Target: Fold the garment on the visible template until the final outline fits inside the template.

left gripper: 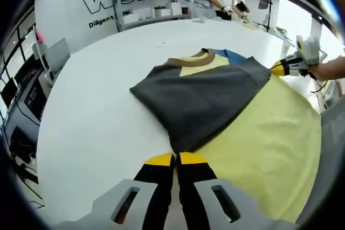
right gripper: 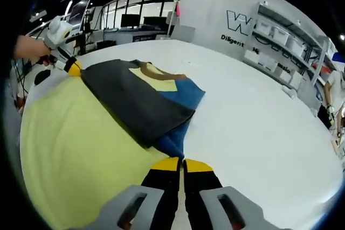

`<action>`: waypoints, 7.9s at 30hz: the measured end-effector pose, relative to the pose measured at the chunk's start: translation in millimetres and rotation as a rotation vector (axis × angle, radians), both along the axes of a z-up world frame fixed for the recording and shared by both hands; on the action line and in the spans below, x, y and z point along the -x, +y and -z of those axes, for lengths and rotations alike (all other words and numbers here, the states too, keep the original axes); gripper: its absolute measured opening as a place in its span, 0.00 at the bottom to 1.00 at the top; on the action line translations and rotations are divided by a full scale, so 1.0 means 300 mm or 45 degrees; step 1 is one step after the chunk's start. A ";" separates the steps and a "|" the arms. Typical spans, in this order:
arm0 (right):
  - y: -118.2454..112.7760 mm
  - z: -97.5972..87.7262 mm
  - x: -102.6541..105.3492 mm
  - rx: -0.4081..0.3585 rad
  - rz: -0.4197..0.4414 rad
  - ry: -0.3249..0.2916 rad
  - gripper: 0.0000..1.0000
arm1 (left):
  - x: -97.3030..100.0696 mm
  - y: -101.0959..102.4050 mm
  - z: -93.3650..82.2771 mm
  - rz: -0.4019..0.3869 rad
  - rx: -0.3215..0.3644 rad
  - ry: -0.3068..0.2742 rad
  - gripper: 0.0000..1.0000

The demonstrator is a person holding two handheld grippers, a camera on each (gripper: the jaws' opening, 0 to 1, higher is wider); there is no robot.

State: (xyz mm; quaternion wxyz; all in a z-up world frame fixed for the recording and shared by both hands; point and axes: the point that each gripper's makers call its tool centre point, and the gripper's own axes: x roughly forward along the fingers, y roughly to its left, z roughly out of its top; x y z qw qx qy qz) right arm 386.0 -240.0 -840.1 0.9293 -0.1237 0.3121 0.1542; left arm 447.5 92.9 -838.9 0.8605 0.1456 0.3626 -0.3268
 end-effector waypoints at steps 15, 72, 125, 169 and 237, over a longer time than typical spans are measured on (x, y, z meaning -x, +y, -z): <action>0.020 -0.053 0.048 -0.038 -0.066 -0.026 0.11 | 0.058 0.013 -0.056 0.060 0.006 -0.059 0.12; 0.080 -0.058 0.639 -0.134 -0.290 0.275 0.27 | 0.658 0.113 -0.054 0.255 -0.036 0.067 0.34; 0.173 0.007 0.739 -0.158 -0.429 0.507 0.15 | 0.740 0.126 0.009 0.240 -0.095 0.247 0.21; 0.111 -0.118 0.723 -0.162 -0.319 0.365 0.00 | 0.732 0.102 -0.115 0.217 -0.017 0.119 0.07; 0.082 -0.672 0.611 -0.247 -0.237 -0.151 0.00 | 0.568 0.080 -0.654 0.187 0.115 -0.298 0.08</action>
